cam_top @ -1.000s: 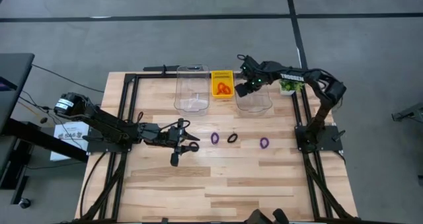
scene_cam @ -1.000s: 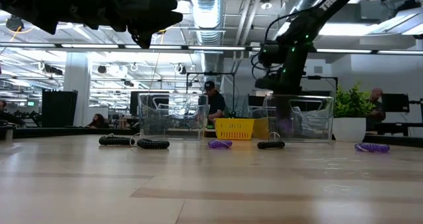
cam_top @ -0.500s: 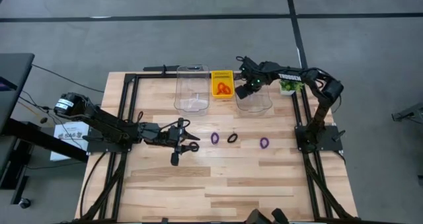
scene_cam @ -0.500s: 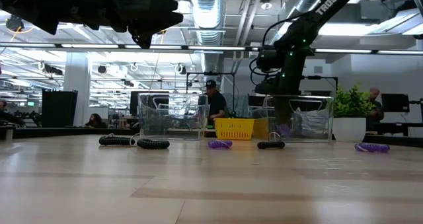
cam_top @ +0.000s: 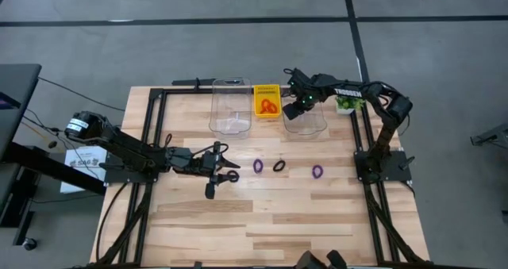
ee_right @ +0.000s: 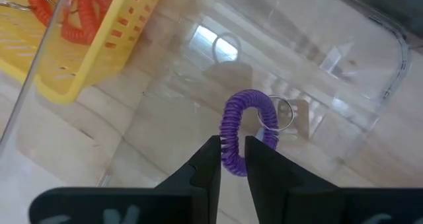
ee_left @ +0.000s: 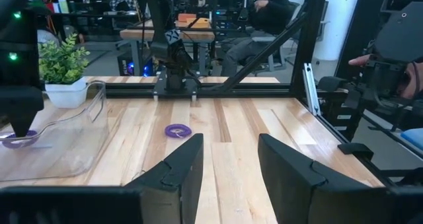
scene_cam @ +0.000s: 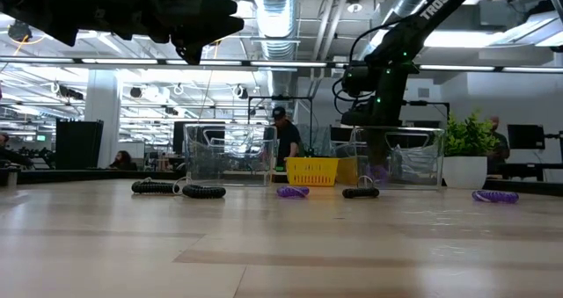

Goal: Sort spring keychains
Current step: Put the middle purple spring keychain into the right transparent bin

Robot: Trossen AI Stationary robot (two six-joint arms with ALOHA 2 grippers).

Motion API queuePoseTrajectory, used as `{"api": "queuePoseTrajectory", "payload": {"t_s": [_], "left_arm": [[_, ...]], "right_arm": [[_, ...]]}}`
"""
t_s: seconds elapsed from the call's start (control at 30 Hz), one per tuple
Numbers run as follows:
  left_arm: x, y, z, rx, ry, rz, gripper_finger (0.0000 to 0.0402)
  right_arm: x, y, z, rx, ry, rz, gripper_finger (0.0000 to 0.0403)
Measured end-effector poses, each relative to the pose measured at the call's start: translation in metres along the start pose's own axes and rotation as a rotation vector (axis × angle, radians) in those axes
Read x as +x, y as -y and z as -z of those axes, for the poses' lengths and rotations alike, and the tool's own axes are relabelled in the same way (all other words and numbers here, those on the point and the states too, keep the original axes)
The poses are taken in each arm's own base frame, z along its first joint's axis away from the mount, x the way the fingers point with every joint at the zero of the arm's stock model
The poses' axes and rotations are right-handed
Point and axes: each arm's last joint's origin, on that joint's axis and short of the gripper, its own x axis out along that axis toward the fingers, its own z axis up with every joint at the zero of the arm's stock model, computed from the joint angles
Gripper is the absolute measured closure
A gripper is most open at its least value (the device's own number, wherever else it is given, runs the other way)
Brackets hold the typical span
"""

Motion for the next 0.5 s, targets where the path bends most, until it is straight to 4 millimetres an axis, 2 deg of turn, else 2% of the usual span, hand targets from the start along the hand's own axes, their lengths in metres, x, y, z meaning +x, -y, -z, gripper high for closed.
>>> {"api": "queuePoseTrajectory", "payload": {"t_s": [0.5], "left_arm": [[0.0001,0.0,-0.0001,0.0,0.0,0.0,0.0259]], "right_arm": [[0.0,0.0002,0.0007,-0.027,-0.007,0.002,0.0341]]}}
